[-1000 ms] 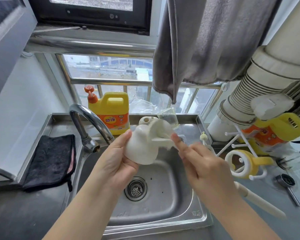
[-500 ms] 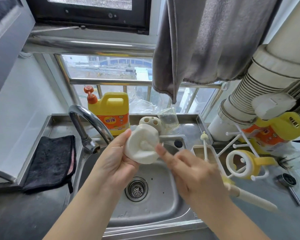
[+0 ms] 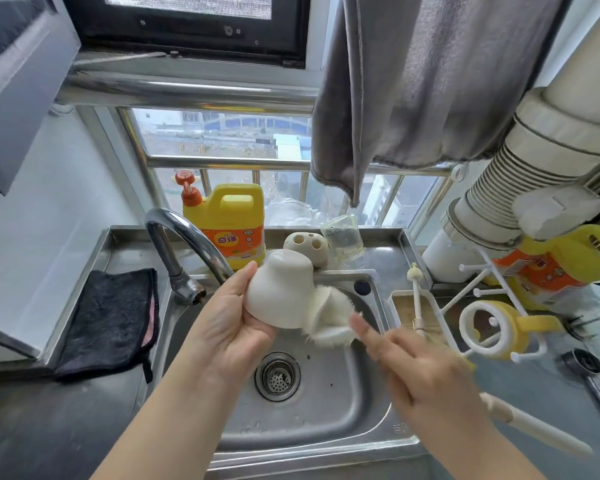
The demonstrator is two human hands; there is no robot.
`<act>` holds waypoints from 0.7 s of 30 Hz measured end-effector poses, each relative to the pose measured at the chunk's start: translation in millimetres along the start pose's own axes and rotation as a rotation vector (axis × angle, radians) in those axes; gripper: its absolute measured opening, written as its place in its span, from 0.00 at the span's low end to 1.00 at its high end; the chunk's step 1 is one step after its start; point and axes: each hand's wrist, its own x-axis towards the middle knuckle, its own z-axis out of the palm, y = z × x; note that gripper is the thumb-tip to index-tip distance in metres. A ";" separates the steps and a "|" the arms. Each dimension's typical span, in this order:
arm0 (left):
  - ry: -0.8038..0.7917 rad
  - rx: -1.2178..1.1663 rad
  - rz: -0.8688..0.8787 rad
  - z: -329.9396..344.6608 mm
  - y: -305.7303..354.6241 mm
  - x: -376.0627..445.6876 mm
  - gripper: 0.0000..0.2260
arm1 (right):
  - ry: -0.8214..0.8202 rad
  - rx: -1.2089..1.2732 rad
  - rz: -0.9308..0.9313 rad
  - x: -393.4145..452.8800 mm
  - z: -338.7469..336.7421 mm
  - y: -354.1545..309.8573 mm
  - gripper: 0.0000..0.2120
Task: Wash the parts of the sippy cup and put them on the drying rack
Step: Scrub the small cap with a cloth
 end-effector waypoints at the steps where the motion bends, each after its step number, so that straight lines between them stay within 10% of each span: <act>1: -0.001 -0.003 -0.002 0.1 -2.4 0.3 0.15 | 0.015 0.003 0.035 4.7 -2.0 3.4 0.22; 21: 0.081 0.062 -0.070 -25.4 -15.2 12.1 0.13 | -0.074 0.227 0.101 -19.6 32.9 -9.1 0.21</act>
